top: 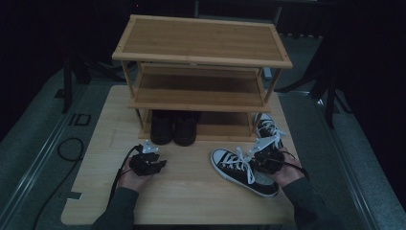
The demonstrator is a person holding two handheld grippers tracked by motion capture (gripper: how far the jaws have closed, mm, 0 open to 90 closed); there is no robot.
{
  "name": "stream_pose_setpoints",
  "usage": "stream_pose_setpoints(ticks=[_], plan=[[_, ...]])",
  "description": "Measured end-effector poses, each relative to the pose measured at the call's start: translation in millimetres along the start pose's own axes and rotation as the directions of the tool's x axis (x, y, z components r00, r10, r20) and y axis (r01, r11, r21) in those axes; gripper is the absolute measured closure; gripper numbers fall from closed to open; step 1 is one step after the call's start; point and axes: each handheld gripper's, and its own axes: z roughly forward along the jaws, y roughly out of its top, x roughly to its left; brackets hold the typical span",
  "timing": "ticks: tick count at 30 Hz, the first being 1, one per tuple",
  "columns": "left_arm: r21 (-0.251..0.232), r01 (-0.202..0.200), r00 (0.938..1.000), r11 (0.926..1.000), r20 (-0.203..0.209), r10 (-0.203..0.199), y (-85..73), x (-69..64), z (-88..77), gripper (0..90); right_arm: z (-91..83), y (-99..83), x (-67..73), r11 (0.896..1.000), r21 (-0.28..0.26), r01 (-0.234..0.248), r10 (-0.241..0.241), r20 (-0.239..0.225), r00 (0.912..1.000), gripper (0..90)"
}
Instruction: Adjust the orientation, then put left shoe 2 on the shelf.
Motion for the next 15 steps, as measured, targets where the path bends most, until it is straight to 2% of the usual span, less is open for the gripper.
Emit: stream_pose_setpoints(ticks=[15], plan=[[-0.001,-0.004,1.0,1.0,0.005,0.004,0.9,-0.7,1.0,57.8,-6.7,1.7,-5.7,0.999,-0.038,-0.014,0.013,-0.023,0.9996,87.9]])
